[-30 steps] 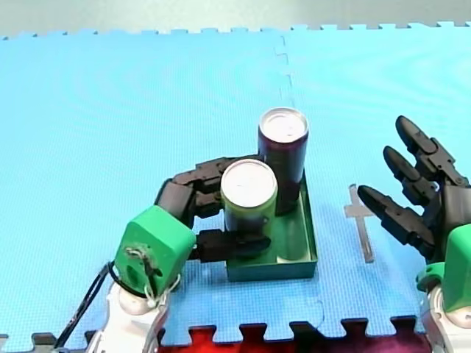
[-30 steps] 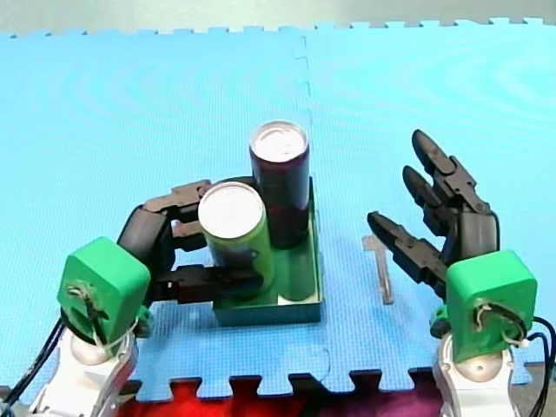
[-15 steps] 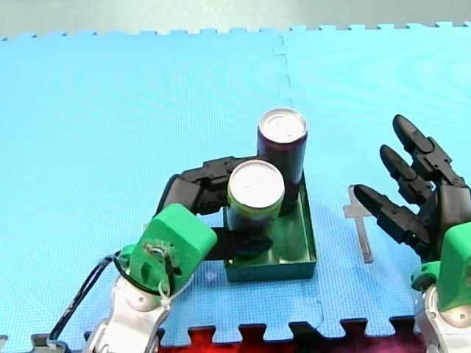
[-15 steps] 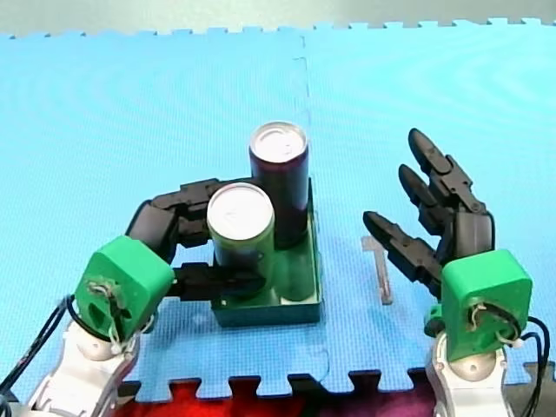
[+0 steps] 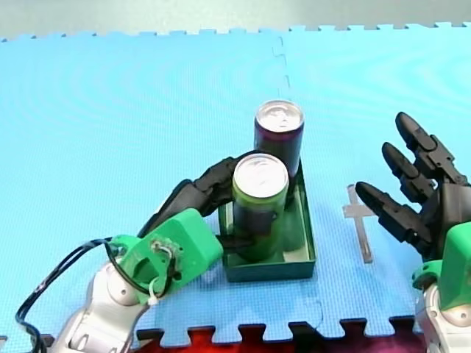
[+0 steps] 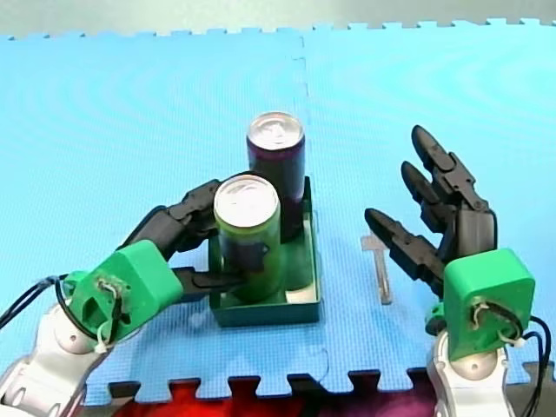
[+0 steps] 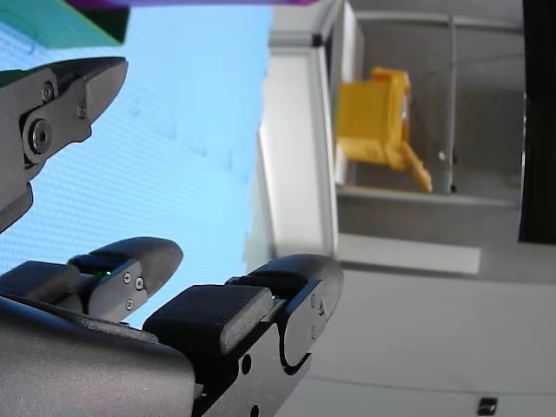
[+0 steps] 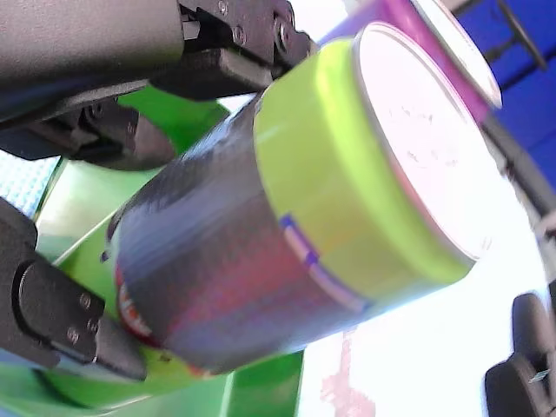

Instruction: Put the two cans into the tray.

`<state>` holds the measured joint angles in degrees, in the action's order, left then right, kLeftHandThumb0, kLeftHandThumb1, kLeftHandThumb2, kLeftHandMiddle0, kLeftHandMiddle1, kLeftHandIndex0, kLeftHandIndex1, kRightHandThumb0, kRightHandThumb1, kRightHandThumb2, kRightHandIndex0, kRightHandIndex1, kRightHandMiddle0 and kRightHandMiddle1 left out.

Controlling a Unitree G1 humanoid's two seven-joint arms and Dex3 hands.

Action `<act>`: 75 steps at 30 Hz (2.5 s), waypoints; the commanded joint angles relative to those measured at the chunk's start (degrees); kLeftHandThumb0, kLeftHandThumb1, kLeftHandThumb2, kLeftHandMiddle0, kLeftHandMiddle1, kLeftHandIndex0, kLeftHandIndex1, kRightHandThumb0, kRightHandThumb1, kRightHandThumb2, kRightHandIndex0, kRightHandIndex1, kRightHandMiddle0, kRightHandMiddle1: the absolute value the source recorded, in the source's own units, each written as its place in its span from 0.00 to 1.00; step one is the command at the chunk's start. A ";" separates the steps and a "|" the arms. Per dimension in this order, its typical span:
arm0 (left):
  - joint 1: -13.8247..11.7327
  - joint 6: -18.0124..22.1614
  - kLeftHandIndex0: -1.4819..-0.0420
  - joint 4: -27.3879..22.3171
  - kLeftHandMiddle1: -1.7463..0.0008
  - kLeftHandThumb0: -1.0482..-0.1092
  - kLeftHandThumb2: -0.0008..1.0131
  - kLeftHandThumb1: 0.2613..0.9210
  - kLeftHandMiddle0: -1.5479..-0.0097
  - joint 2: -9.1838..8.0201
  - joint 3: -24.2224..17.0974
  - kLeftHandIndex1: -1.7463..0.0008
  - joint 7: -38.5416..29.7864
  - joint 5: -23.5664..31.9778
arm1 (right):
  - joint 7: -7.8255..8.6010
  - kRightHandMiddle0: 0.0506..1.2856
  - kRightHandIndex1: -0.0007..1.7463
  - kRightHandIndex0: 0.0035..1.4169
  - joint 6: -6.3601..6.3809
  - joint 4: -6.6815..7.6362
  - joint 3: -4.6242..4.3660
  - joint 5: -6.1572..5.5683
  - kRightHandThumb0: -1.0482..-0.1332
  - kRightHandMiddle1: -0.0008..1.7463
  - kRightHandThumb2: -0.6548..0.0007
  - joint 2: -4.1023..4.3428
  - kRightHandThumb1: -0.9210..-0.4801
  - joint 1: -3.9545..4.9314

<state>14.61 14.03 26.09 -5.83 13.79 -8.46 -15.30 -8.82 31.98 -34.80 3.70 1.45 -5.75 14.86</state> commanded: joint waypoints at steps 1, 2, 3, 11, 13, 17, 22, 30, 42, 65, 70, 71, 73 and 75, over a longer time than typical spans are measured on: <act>-0.75 -1.27 0.89 0.35 1.00 0.00 0.04 0.90 0.84 -0.95 0.02 1.00 -1.13 0.34 | -0.06 0.40 0.00 0.41 -0.17 0.42 0.17 -0.10 0.44 0.00 1.00 0.32 0.43 -0.09; -0.73 -1.31 0.90 0.24 1.00 0.00 0.04 0.90 0.85 -0.93 -0.07 1.00 -1.56 0.80 | -0.05 0.40 0.00 0.41 -0.20 0.44 0.21 -0.12 0.44 0.00 1.00 0.38 0.43 -0.10; -0.76 -1.29 0.90 0.09 1.00 0.00 0.04 0.91 0.85 -0.92 -0.17 1.00 -1.84 1.18 | -0.03 0.40 0.00 0.41 -0.22 0.51 0.24 -0.12 0.43 0.00 1.00 0.43 0.43 -0.14; -1.45 -0.44 0.90 -0.28 1.00 0.00 0.03 0.97 0.87 -0.45 -0.37 1.00 -1.33 2.30 | 0.44 0.40 0.00 0.40 -0.62 1.48 0.43 -0.52 0.44 0.00 1.00 0.65 0.44 -0.69; -1.65 -0.11 0.90 -0.32 1.00 0.00 0.05 0.99 0.87 -0.31 -0.37 1.00 -0.95 2.26 | 0.66 0.40 0.00 0.39 -0.78 1.63 0.52 -0.65 0.44 0.00 1.00 0.73 0.45 -0.79; -2.05 0.77 0.90 -0.44 1.00 0.00 0.09 1.00 0.88 -0.24 -0.35 1.00 -0.17 2.09 | 0.94 0.40 0.00 0.39 -0.99 1.81 0.61 -0.87 0.44 0.00 1.00 0.86 0.45 -0.89; -2.55 2.46 0.91 -0.49 1.00 0.00 0.11 1.00 0.89 -0.21 -0.63 1.00 1.15 1.95 | 1.09 0.40 0.00 0.39 -0.95 1.68 0.70 -0.86 0.43 0.00 1.00 0.99 0.45 -0.91; -4.22 5.10 0.91 -1.14 1.00 0.00 0.14 1.00 0.89 -0.94 -2.60 1.00 4.03 2.21 | 1.14 0.40 0.00 0.38 -0.76 1.84 0.68 -0.72 0.42 0.00 1.00 1.16 0.46 -1.20; -3.69 6.26 0.92 0.60 0.98 0.00 0.11 1.00 0.83 -2.72 -9.87 1.00 3.99 8.91 | 1.99 0.39 0.00 0.38 0.30 0.66 1.20 -1.08 0.42 0.00 1.00 1.88 0.47 -1.14; -6.20 8.02 0.87 -6.84 0.98 0.00 0.02 0.99 0.78 -5.26 -14.25 0.99 2.00 11.60 | 1.15 0.39 0.00 0.38 0.50 -0.96 1.29 -0.17 0.41 0.00 1.00 2.20 0.48 -0.66; -4.49 8.03 0.87 -3.45 0.98 0.00 0.02 0.99 0.77 -6.68 -15.82 0.99 2.53 11.54 | 1.34 0.39 0.00 0.37 0.37 -1.17 1.47 -0.34 0.41 0.00 1.00 2.53 0.47 -0.41; -4.16 7.88 0.87 -2.73 0.98 0.00 0.02 0.99 0.76 -6.67 -15.98 0.99 2.79 11.47 | 1.47 0.39 0.00 0.37 0.35 -1.06 1.50 -0.39 0.41 0.00 1.00 2.66 0.47 -0.45; -3.55 7.43 0.87 -1.47 0.98 0.00 0.02 0.99 0.76 -6.48 -16.25 0.99 3.24 11.51 | 1.86 0.39 0.00 0.37 0.28 -0.71 1.52 -0.49 0.41 0.00 1.00 2.99 0.47 -0.61; -3.10 7.22 0.86 -0.18 0.97 0.00 0.01 0.99 0.75 -6.17 -16.54 0.99 3.42 11.93 | 2.33 0.39 0.00 0.38 0.25 -0.57 1.59 -0.61 0.40 0.00 1.00 3.43 0.47 -0.70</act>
<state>10.92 21.52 25.01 -12.05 -2.31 -5.30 -3.79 -6.67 32.35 -35.64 5.06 1.09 -2.95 14.25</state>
